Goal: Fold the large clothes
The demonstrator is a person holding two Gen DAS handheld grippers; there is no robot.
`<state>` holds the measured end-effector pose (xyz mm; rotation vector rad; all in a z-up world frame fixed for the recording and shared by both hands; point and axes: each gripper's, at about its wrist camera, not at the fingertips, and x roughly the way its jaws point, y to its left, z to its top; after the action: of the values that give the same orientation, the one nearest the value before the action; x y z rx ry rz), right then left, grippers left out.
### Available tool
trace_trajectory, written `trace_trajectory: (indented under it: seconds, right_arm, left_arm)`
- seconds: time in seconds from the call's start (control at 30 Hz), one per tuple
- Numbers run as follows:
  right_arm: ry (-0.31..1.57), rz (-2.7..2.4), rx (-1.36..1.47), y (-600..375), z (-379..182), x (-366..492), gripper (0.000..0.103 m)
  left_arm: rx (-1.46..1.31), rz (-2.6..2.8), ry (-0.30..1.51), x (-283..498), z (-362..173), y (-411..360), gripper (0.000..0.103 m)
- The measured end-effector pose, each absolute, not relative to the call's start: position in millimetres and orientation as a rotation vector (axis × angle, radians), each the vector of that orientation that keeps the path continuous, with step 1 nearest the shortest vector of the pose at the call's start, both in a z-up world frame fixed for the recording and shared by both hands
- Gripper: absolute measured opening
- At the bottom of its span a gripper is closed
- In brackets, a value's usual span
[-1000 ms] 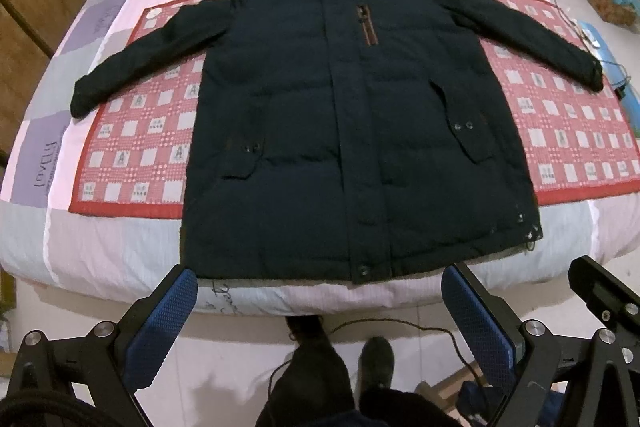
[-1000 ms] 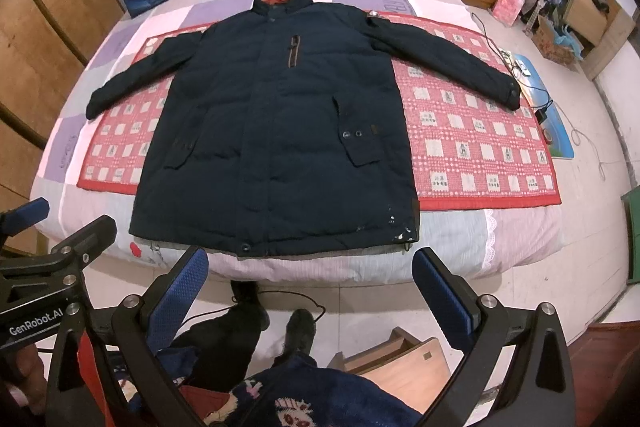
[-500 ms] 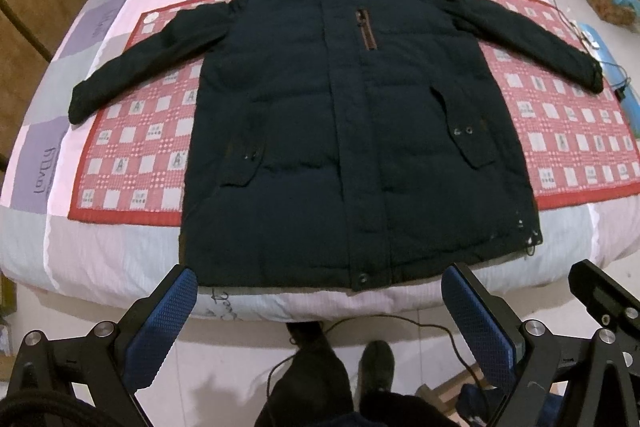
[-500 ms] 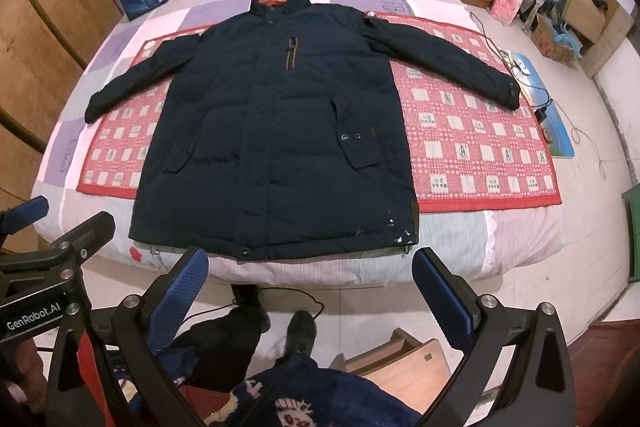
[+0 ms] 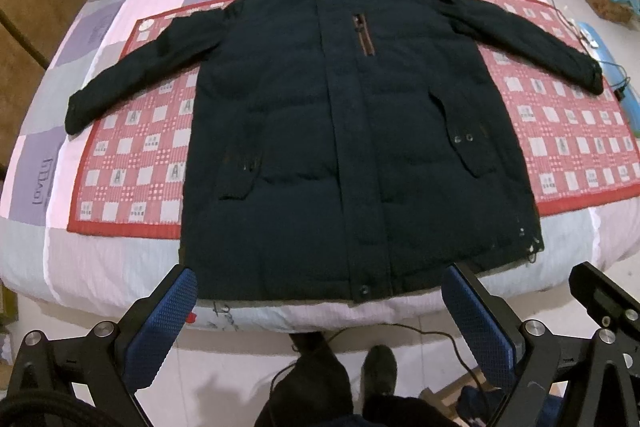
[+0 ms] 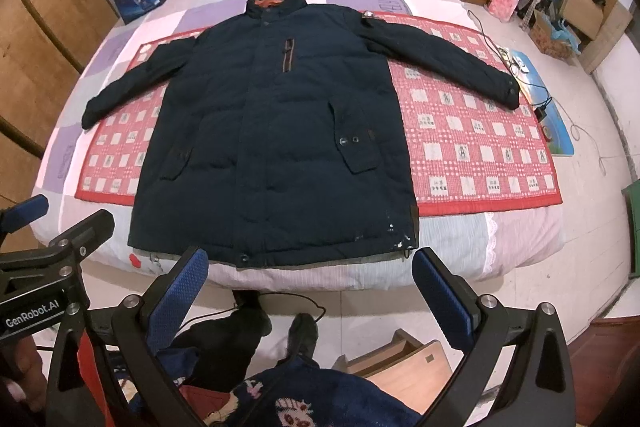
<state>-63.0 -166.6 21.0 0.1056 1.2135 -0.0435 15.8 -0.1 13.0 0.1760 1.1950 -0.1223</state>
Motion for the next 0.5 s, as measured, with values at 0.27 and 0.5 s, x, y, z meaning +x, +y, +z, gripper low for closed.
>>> trace_trajectory:
  seconds: [0.27,0.5]
  right_arm:
    - [1.210,-0.048,0.108,-169.9,25.8,-55.0,0.103]
    - [1.212,-0.069,0.115,-164.0,25.7,-41.1,0.103]
  left_arm:
    - [0.185,-0.136,1.190,35.1,14.8,-2.0,0.101]
    - [0.190,-0.159,1.188,47.9,11.1,0.7,0.101]
